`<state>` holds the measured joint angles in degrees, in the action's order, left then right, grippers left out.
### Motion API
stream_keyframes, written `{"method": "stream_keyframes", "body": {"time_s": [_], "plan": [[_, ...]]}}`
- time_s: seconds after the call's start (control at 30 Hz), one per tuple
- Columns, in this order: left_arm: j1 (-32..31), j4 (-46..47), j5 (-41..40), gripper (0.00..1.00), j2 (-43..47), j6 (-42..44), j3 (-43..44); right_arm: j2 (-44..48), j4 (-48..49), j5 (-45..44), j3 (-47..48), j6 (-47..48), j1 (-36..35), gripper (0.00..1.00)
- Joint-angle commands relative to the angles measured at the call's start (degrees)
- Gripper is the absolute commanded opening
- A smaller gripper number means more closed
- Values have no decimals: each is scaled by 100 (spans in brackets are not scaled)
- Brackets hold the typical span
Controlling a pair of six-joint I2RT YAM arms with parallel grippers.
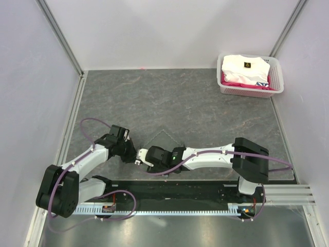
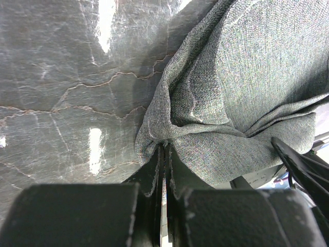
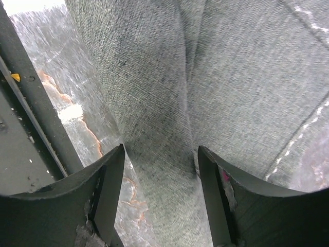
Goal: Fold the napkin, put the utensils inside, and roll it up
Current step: Roll the napkin with the utensil
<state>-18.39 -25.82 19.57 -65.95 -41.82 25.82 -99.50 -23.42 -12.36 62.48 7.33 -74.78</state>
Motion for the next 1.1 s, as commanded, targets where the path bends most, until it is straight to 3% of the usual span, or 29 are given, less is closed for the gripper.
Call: {"method": "stream_keyframes", "body": {"time_s": [0.0, 0.27, 0.37, 0.43, 0.57, 0.67, 0.7, 0.9, 1.07], "plan": [[-6, -89, -173, 2, -67, 236, 168, -166, 145, 93, 1, 49, -10, 67], [-6, -81, -94, 2, -41, 324, 239, -473, 101, 585, 1, -48, 253, 67], [2, -63, -94, 2, 21, 333, 292, -561, -22, 927, 19, -57, 385, 56], [-6, -46, -94, 2, 30, 324, 335, -657, -171, 1112, 45, -57, 455, 41], [-6, -63, -85, 3, 21, 315, 467, -851, -444, 1674, 98, -56, 543, 29], [2, -98, -138, 11, 74, 245, 608, -1027, -646, 2166, 150, -109, 666, 25], [2, -124, -208, 20, 152, 236, 652, -1079, -733, 2446, 159, -118, 728, 24], [11, -485, -515, 47, 486, 245, 819, -1361, -927, 3169, 238, -127, 1036, 21], [11, -687, -586, 56, 759, 201, 705, -1572, -1199, 3766, 432, -22, 1282, 21]]}}
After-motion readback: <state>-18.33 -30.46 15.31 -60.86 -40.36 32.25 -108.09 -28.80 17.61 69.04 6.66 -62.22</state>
